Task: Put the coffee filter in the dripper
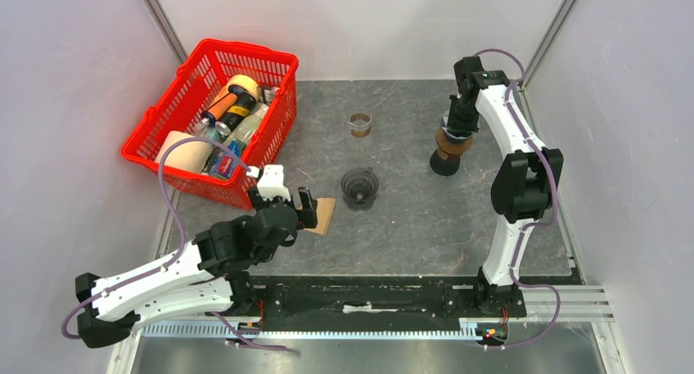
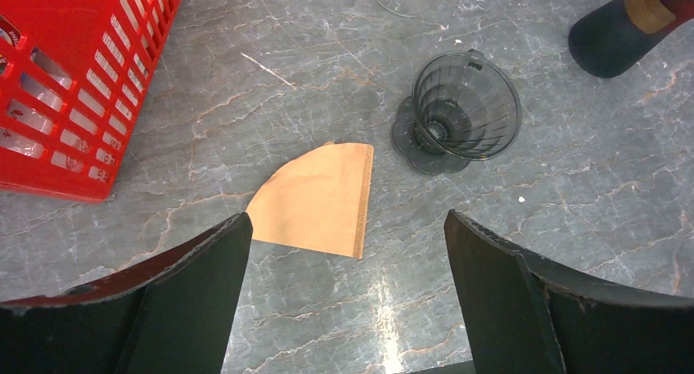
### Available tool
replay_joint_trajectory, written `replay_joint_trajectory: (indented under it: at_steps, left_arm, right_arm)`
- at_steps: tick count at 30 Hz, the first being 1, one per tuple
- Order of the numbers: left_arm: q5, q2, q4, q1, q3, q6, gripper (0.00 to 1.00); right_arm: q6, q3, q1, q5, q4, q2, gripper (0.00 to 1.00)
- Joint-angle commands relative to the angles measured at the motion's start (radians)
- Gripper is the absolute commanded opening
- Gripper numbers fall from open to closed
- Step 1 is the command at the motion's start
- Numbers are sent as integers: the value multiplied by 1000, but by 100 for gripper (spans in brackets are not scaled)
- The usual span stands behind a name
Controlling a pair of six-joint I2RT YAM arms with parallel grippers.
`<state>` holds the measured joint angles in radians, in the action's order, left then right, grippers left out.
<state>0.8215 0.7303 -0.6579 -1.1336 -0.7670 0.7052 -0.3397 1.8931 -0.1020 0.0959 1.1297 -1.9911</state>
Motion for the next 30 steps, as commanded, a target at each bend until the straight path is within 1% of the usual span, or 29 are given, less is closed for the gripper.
replay_joint_trajectory:
  at_steps: [1,11,16,24,30]
  left_arm:
    - [50,-15,0,6,-4,50,94]
    - [46,-25,0,7,0,54,95]
    - [45,-41,-2,7,0,53,95]
    - [44,-68,-1,6,8,57,95]
    - [41,-65,-2,6,4,57,95]
  right_arm:
    - [-4,-6,0,8,-8,-14,22]
    - [-3,101,0,16,37,34,25]
    - [-3,120,-1,28,53,45,25]
    - [-6,139,1,54,70,69,31]
    - [-1,169,0,57,75,77,33]
